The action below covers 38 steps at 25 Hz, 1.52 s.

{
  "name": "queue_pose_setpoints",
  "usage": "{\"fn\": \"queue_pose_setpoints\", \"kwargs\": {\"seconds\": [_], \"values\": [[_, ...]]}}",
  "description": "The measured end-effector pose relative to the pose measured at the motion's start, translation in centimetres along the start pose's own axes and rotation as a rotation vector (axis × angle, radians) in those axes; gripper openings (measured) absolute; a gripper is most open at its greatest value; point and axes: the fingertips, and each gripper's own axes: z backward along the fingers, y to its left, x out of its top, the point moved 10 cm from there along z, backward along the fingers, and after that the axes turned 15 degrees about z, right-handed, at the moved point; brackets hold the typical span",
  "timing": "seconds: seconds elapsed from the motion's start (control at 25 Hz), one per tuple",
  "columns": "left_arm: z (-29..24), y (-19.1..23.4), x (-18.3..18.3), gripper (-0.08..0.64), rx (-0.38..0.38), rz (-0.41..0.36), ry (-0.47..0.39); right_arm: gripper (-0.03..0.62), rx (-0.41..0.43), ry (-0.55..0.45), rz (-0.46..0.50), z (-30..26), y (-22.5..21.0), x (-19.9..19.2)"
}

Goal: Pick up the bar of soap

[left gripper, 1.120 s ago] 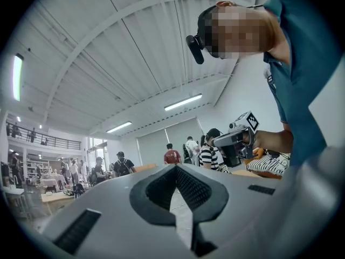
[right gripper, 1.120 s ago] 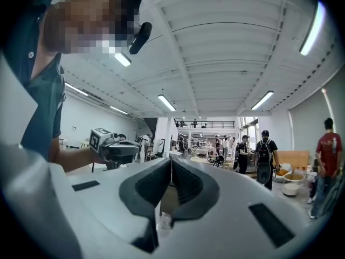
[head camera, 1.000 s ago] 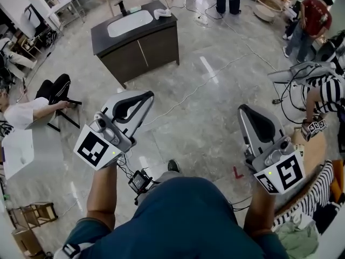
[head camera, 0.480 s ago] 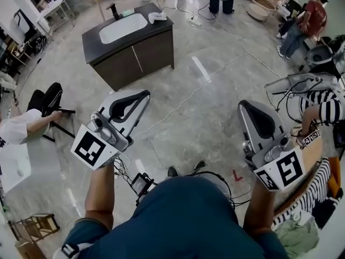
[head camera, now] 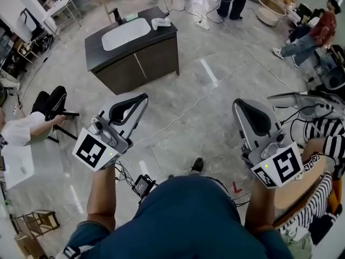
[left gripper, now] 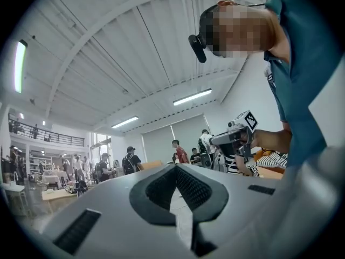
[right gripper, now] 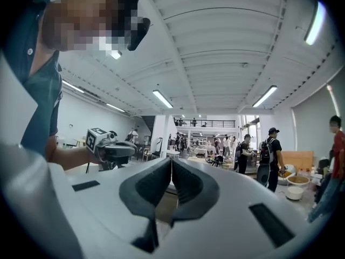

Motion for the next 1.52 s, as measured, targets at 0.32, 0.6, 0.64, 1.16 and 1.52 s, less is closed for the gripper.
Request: {"fn": "queue_pose_setpoints", "kwargs": {"seconds": [0.32, 0.6, 0.64, 1.16, 1.52], "values": [[-5.7, 1.1, -0.6, 0.003, 0.078, -0.007, -0.001, 0.015, 0.079, -0.041, 0.001, -1.7, -5.9, -3.4], [-10.7, 2.7, -0.2, 0.003, 0.068, 0.001, -0.024, 0.015, 0.104, -0.040, -0.021, -3.8, -10.9, -6.2], [-11.0, 3.3, -0.3, 0.003, 0.066, -0.001, -0.031, 0.015, 0.103, -0.037, -0.023, -4.3, -11.1, -6.6], [-14.4, 15.7, -1.4, 0.003, 0.023, 0.014, -0.004, 0.015, 0.031, 0.027, -0.010, -14.3, -14.3, -8.5], [-15.7, 23.0, -1.3, 0.003, 0.013, 0.031, -0.010, 0.015, 0.022, 0.054, -0.003, -21.3, -16.5, -8.9]]}}
